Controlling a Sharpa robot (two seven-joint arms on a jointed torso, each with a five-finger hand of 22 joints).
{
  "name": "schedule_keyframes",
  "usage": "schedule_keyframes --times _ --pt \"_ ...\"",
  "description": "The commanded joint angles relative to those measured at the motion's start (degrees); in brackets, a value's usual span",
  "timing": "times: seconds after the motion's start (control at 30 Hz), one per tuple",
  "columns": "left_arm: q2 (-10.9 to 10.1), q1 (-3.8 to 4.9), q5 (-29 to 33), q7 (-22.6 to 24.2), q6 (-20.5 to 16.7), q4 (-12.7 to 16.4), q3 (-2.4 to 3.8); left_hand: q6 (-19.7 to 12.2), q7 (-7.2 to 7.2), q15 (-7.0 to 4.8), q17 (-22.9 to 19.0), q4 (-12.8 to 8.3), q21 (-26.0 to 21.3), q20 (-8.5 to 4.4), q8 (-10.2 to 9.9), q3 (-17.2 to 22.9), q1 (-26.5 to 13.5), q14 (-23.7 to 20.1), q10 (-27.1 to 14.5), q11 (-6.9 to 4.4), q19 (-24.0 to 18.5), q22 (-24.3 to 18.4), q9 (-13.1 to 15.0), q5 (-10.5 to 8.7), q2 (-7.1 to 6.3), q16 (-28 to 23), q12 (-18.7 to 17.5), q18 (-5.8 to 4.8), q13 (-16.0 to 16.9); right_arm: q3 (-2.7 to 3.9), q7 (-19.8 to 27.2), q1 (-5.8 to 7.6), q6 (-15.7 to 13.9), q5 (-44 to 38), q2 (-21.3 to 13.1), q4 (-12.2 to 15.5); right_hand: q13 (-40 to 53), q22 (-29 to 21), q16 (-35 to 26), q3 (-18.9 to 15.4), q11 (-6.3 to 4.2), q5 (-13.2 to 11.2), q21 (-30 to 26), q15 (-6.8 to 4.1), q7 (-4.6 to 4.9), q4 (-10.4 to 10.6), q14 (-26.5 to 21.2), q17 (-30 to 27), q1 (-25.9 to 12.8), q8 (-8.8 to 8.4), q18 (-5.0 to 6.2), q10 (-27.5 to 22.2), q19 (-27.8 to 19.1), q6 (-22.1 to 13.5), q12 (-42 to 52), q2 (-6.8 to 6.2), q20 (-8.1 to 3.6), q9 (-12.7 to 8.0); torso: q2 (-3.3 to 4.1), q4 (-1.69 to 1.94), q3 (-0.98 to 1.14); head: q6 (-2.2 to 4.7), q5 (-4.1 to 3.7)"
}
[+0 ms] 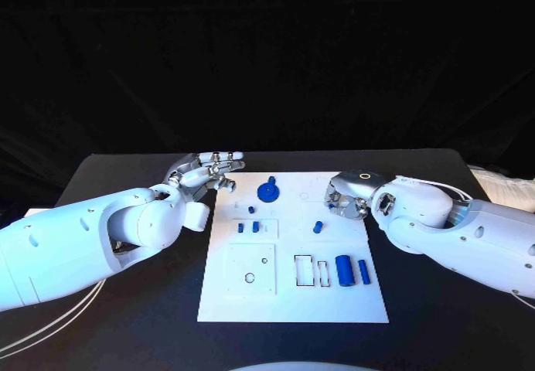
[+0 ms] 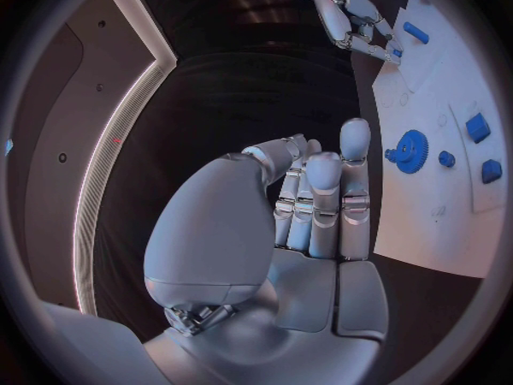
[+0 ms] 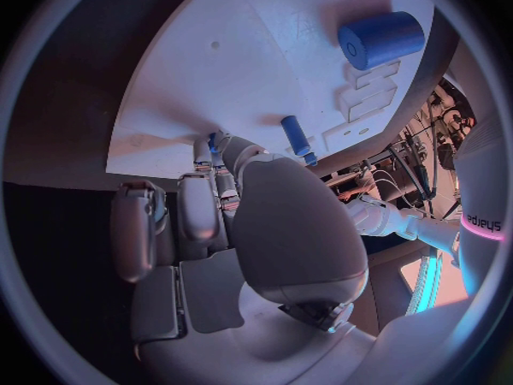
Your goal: Assemble the parts on the task board
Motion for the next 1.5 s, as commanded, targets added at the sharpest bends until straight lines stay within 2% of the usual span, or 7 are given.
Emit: schedule_keyframes --times 0.03,0.57,0.7,0.9,1.23,1.33,1.5 --pt "0.07 0.01 0.42 0.19 -0.30 0.08 0.03 -0.08 0.11 -0.04 -0.07 -0.30 -0.25 0.05 0.11 0.01 0.03 -0.42 -0.35 0.08 -0.42 -0.07 -0.06 0.28 0.47 -0.24 0.39 0.74 0.01 -0.45 0.24 -0.68 2.95 -0.82 0.06 -0.04 0.12 3.44 0.44 0.59 -0.72 -0.40 0.30 -0.34 0.02 -0.44 1.84 0.21 0.45 0.29 -0.03 1.44 0.31 0.78 0.26 1.00 -0.39 0.39 0.02 0.01 0.00 -0.02 -0.02" --pt "0.04 0.01 0.42 -0.04 -0.08 -0.19 0.03 -0.28 0.20 0.01 -0.50 -0.60 -0.62 0.06 0.04 -0.08 0.16 -0.60 -0.66 0.17 -0.55 -0.22 -0.08 0.29 0.52 -0.43 0.54 0.79 -0.01 -0.19 -1.23 -0.90 -5.38 -1.52 -1.50 2.72 -0.58 3.96 0.93 3.23 -0.49 -0.72 0.65 0.28 0.43 -2.63 1.93 0.56 0.09 -0.29 -0.15 2.30 0.63 0.75 -0.76 1.18 0.00 0.93 -0.07 0.02 -0.03 0.10 -0.35" --pt "0.10 0.01 0.42 -0.08 0.10 -0.30 0.03 -0.38 0.26 0.04 -0.54 -0.64 -0.79 0.08 -0.01 -0.15 0.11 -0.64 -0.80 0.23 -0.62 -0.29 -0.09 0.29 0.51 -0.43 0.58 0.80 -0.02 0.12 -1.41 -0.75 -6.66 -0.44 -2.52 3.85 -0.63 4.01 1.00 3.44 -0.46 -0.77 0.69 0.36 0.48 -2.77 1.94 0.63 -0.01 -0.34 -0.17 2.34 0.66 0.74 -0.82 1.12 0.04 0.97 -0.05 0.02 -0.05 0.27 -0.68" --pt "0.14 0.01 0.42 -0.14 0.29 -0.38 0.03 -0.51 0.31 0.09 -0.70 -0.70 -1.00 0.10 -0.06 -0.21 0.08 -0.72 -0.97 0.28 -0.70 -0.38 -0.10 0.29 0.53 -0.51 0.62 0.82 -0.04 0.46 -1.53 -0.66 -7.72 0.94 -4.23 6.57 -0.71 4.04 1.02 3.67 -0.37 -0.82 0.72 0.53 0.57 -2.92 1.94 0.62 -0.19 -0.43 -0.18 2.37 0.68 0.71 -0.90 0.98 0.14 1.02 -0.01 -0.05 0.07 0.30 -0.42" --pt "0.29 -0.01 0.42 -0.09 0.73 -0.62 0.03 -0.64 0.38 0.14 -0.98 -0.77 -1.36 0.13 -0.10 -0.27 0.04 -0.87 -1.17 0.35 -0.85 -0.53 -0.11 0.30 0.58 -0.64 0.69 0.86 -0.06 0.73 -1.11 -1.01 -10.66 2.94 -5.15 13.55 -0.88 4.09 1.13 4.35 -0.12 -0.79 0.76 0.85 0.87 -3.42 1.93 0.66 -0.39 -0.61 -0.19 2.45 0.69 0.68 -1.04 0.75 0.42 1.14 -0.03 0.01 0.02 0.10 0.66" --pt "0.38 -0.04 0.42 -0.04 0.80 -0.66 0.03 -0.64 0.38 0.14 -0.98 -0.77 -1.36 0.13 -0.10 -0.27 0.04 -0.87 -1.17 0.35 -0.85 -0.53 -0.11 0.30 0.58 -0.64 0.69 0.86 -0.06 0.75 -0.84 -1.49 -11.07 3.13 -4.58 15.57 -0.92 4.10 1.16 4.48 -0.07 -0.78 0.76 0.89 0.93 -3.53 1.93 0.67 -0.42 -0.64 -0.19 2.45 0.68 0.67 -1.07 0.69 0.46 1.16 -0.02 0.04 0.03 0.00 1.23" --pt "0.54 -0.07 0.42 -0.01 0.87 -0.69 0.02 -0.64 0.38 0.14 -0.98 -0.77 -1.36 0.13 -0.10 -0.27 0.04 -0.87 -1.17 0.35 -0.85 -0.53 -0.11 0.30 0.58 -0.64 0.69 0.86 -0.06 0.74 -0.43 -2.28 -10.69 3.24 -2.83 17.66 -0.94 4.10 1.15 4.57 -0.04 -0.77 0.76 0.92 0.97 -3.60 1.93 0.65 -0.44 -0.66 -0.19 2.45 0.68 0.67 -1.08 0.67 0.49 1.18 0.00 0.06 -0.13 -0.46 2.51"
